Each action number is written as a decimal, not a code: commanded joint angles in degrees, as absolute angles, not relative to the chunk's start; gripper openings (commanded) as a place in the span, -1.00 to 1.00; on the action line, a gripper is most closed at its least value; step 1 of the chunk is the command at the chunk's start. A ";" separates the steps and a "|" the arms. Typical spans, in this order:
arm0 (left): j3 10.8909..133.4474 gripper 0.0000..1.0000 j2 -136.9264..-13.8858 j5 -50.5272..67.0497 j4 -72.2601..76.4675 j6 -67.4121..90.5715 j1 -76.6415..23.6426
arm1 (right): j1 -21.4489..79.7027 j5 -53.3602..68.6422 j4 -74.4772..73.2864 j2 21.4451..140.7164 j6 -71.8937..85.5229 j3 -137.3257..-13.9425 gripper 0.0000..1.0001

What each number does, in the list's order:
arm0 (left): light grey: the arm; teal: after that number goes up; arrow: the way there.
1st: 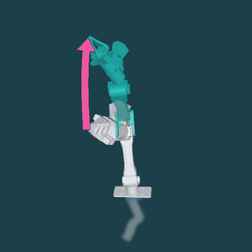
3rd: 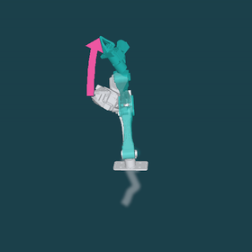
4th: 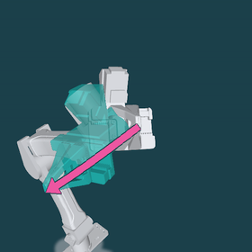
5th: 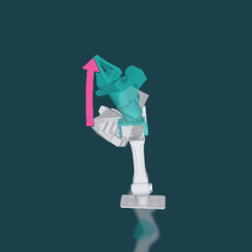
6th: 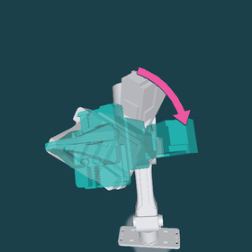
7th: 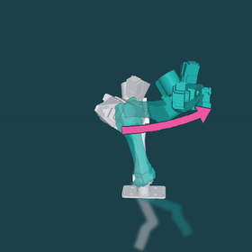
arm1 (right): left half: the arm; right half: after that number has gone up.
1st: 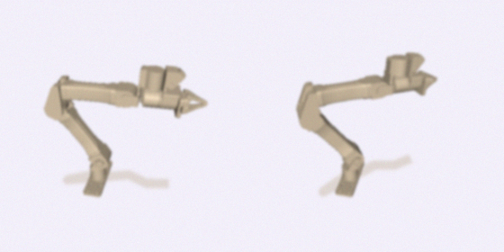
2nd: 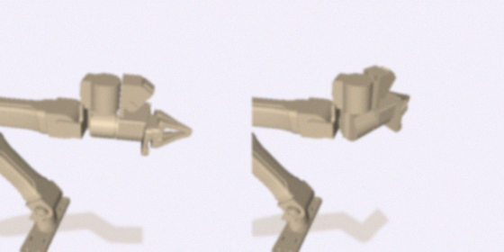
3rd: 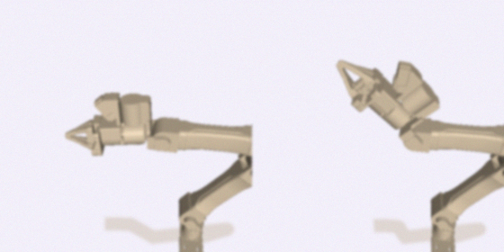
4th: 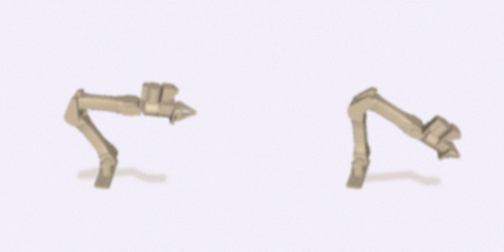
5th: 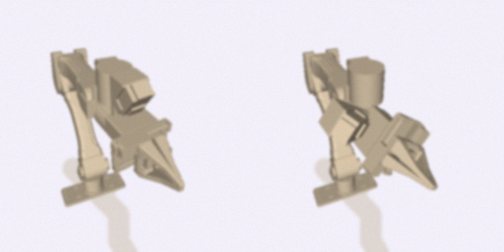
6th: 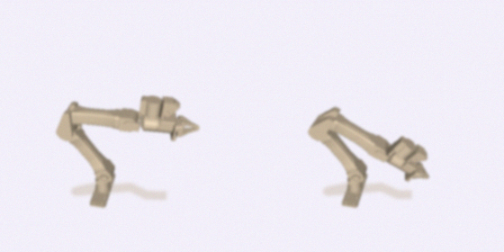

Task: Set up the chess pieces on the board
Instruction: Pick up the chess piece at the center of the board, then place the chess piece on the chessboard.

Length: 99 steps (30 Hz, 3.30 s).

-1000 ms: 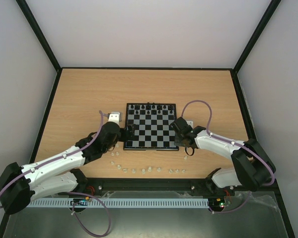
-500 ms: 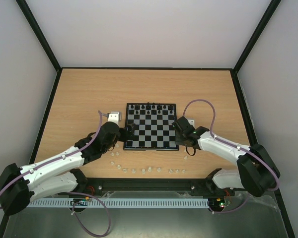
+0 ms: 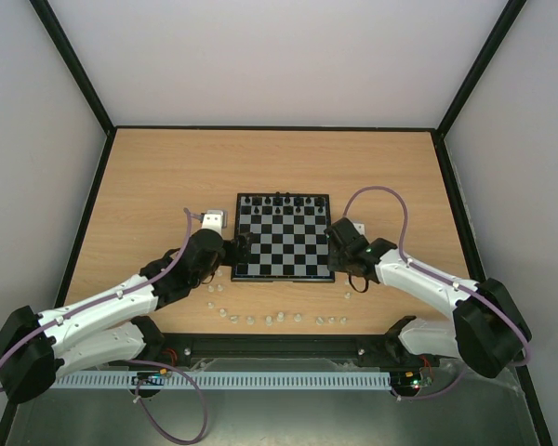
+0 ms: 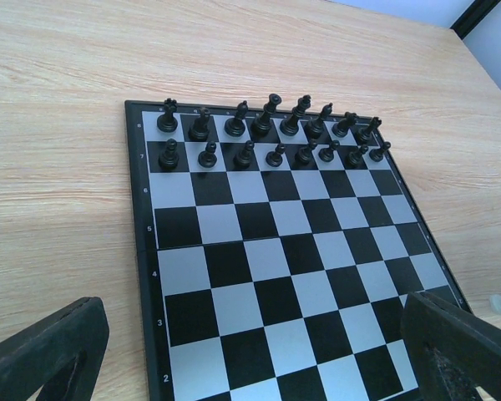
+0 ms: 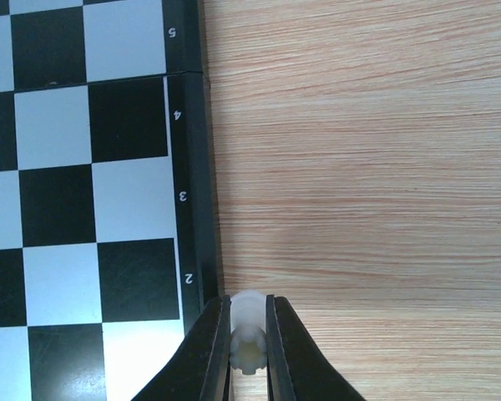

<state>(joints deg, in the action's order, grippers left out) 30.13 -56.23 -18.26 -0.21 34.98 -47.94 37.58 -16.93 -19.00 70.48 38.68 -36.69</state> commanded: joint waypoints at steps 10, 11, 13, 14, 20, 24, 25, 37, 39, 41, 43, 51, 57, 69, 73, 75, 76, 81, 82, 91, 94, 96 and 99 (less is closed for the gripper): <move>29.53 0.98 -56.09 -19.34 1.05 35.16 -47.72 | 41.81 -17.26 -21.57 71.83 38.45 -39.45 -0.86; 29.51 0.98 -56.15 -19.34 1.07 35.13 -47.68 | 42.16 -17.28 -21.54 72.19 38.49 -39.67 -0.86; 29.53 0.98 -56.20 -19.34 1.05 35.15 -47.71 | 42.71 -17.33 -21.42 72.85 38.38 -40.19 -0.86; 29.51 0.98 -56.23 -19.34 1.05 35.14 -47.70 | 42.96 -17.31 -21.37 73.24 38.28 -40.32 -0.86; 29.53 0.98 -56.26 -19.42 1.05 35.13 -47.71 | 43.68 -17.58 -20.83 76.02 37.96 -41.67 -0.87; 29.53 0.98 -56.21 -19.35 1.03 35.20 -47.72 | 43.77 -17.60 -20.62 77.17 37.70 -42.63 -0.87; 29.49 0.98 -56.19 -19.29 1.05 35.23 -47.68 | 43.77 -17.59 -20.51 77.51 37.55 -42.81 -0.87; 29.44 0.98 -56.13 -19.10 1.16 35.24 -47.70 | 43.94 -17.66 -20.22 80.97 36.76 -45.06 -0.87; 29.46 0.98 -55.95 -19.07 1.03 35.17 -47.71 | 43.95 -18.11 -20.91 81.27 36.67 -45.57 -0.87; 29.33 0.98 -55.58 -19.07 1.01 35.22 -47.72 | 43.95 -18.20 -21.06 81.30 36.69 -45.75 -0.87; 29.31 0.98 -55.28 -19.15 0.97 35.24 -47.72 | 43.95 -18.06 -21.13 81.39 36.72 -45.84 -0.87; 29.28 0.98 -55.18 -18.90 1.02 35.33 -47.72 | 44.21 -16.77 -21.10 80.52 36.89 -44.54 -0.88; 29.25 0.98 -55.00 -18.85 1.01 35.33 -47.67 | 46.54 -17.41 -22.80 78.94 38.57 -43.29 -0.88; 29.09 0.98 -54.50 -18.15 1.22 35.51 -47.65 | 48.07 -18.12 -24.51 77.11 41.04 -40.35 -0.87; 29.08 0.98 -54.88 -17.89 1.32 35.59 -47.68 | 48.16 -18.10 -24.55 77.25 40.96 -40.36 -0.87; 29.08 0.98 -55.00 -17.84 1.40 35.56 -47.67 | 48.16 -18.02 -24.66 77.48 40.96 -40.49 -0.87; 29.16 0.98 -55.01 -17.84 1.41 35.59 -47.67 | 48.16 -18.04 -24.57 77.51 40.89 -40.51 -0.86; 29.02 0.98 -54.87 -17.84 1.48 35.51 -47.64 | 48.16 -18.37 -24.64 77.84 40.74 -40.67 -0.81; 29.08 0.98 -54.87 -17.84 1.49 35.51 -47.66 | 48.16 -18.31 -24.61 77.87 40.70 -40.73 -0.80; 29.00 0.98 -53.99 -18.02 1.23 35.46 -47.71 | 48.25 -17.90 -25.05 76.82 40.81 -40.57 -0.57; 28.83 0.98 -53.81 -17.90 1.32 35.49 -47.65 | 48.25 -17.93 -25.01 76.00 40.85 -40.69 -0.45; 28.83 0.98 -53.90 -17.84 1.32 35.55 -47.72 | 48.25 -17.95 -24.54 75.12 40.77 -40.56 -0.33; 28.42 0.98 -53.63 -17.79 1.61 36.00 -47.72 | 48.29 -17.46 -23.19 73.14 40.78 -40.13 -0.16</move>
<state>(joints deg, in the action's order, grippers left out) 29.82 -54.68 -17.96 0.56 35.18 -47.94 47.77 -17.12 -21.98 76.05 40.42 -41.15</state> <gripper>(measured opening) 0.988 0.378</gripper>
